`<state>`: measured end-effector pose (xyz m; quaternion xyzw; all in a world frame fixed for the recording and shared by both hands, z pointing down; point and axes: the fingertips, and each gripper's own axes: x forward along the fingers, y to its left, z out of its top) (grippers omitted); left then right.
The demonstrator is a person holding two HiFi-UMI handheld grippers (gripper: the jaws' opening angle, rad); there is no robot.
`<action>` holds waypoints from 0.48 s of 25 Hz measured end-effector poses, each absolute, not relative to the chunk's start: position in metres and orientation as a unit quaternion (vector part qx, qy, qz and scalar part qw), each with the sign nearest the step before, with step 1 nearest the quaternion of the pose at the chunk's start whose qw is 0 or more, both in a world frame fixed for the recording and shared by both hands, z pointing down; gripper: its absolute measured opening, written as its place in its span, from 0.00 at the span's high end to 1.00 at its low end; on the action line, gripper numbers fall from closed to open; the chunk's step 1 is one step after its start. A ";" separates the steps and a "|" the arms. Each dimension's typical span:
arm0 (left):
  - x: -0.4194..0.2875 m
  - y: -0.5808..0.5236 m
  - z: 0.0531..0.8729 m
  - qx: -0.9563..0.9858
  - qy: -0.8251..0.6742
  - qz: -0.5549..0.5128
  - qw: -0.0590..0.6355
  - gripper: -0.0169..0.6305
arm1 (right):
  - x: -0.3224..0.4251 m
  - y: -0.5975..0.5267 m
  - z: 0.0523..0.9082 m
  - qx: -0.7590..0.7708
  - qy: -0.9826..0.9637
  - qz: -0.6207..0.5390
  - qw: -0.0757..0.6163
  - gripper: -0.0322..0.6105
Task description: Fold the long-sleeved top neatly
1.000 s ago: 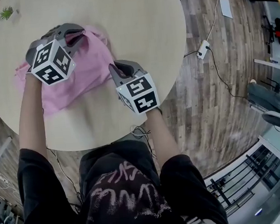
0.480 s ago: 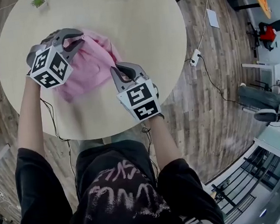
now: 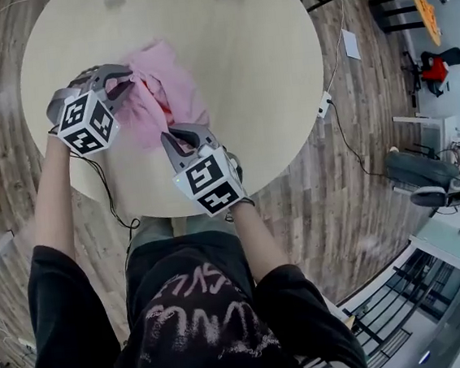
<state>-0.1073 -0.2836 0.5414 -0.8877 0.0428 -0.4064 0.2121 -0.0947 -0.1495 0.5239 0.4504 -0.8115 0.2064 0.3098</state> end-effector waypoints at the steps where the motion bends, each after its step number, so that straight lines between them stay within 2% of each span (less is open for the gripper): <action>1: -0.118 -0.281 0.550 -0.885 0.045 -0.413 0.210 0.87 | -0.106 -0.145 0.531 0.442 -0.814 0.208 0.315 0.91; 6: -0.162 -0.271 0.576 -0.883 0.059 -0.428 0.185 0.84 | -0.150 -0.129 0.562 0.403 -0.826 0.229 0.322 0.86; 12: -0.197 -0.278 0.554 -0.889 0.099 -0.419 0.154 0.82 | -0.174 -0.133 0.542 0.396 -0.831 0.233 0.314 0.82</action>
